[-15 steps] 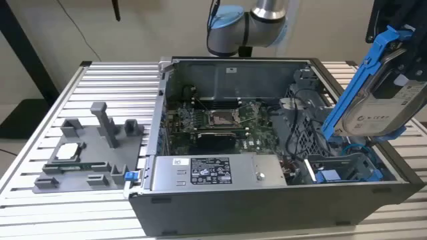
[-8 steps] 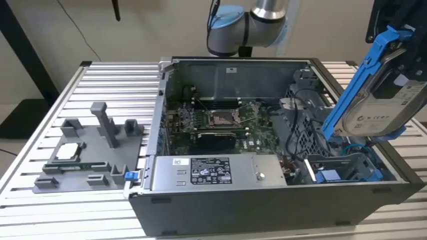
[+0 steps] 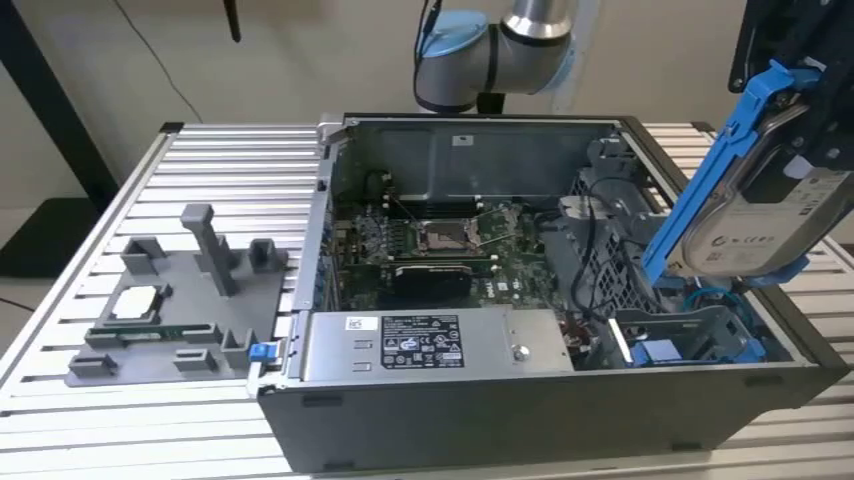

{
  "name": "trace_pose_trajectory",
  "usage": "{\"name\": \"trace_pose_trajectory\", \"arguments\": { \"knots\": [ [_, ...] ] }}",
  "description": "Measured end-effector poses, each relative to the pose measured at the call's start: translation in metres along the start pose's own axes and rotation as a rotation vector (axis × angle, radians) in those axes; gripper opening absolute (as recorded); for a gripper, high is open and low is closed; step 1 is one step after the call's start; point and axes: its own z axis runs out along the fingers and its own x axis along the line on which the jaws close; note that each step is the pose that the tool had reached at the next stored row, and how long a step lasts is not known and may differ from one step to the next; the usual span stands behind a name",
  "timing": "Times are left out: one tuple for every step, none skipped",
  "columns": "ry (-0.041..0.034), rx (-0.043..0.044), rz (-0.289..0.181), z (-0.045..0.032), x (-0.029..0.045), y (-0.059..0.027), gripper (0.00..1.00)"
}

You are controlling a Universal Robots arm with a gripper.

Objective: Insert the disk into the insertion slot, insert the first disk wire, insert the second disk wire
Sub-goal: 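Insert the disk into the insertion slot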

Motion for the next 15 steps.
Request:
{"name": "trace_pose_trajectory", "arguments": {
  "knots": [
    [-0.0001, 0.0, 0.0, 0.0012, 0.0, 0.0, 0.0],
    [0.0001, 0.0, 0.0, 0.0025, -0.0001, -0.0002, 0.0],
    [-0.0001, 0.0, 0.0, 0.004, -0.0001, -0.0003, 0.0],
    [0.0, 0.0, 0.0, 0.0054, -0.0001, -0.0006, 0.0],
    [0.0001, 0.0, 0.0, 0.0067, -0.0001, -0.0009, 0.0],
    [0.0002, 0.0, 0.0, 0.0081, -0.0001, -0.0012, 0.0],
    [0.0003, 0.0, 0.0, 0.0094, -0.0002, -0.0016, 0.0],
    [0.0002, 0.0, 0.0, 0.0109, -0.0001, -0.002, 0.0],
    [0.0, 0.0, 0.0, 0.0123, -0.0001, -0.0023, 0.0],
    [0.0002, 0.0, 0.0, 0.0135, -0.0002, -0.0027, 0.0],
    [0.0002, 0.0, 0.0, 0.0149, -0.0002, -0.0032, 0.0],
    [0.0, 0.0, 0.0, 0.0163, -0.0002, -0.0036, 0.0],
    [0.0001, 0.0, 0.0, 0.0176, -0.0002, -0.004, 0.0],
    [0.0001, 0.0, 0.0, 0.0189, -0.0002, -0.0044, 0.0],
    [0.0001, 0.0, 0.0, 0.02, -0.0002, -0.0049, 0.0]
  ]
}}
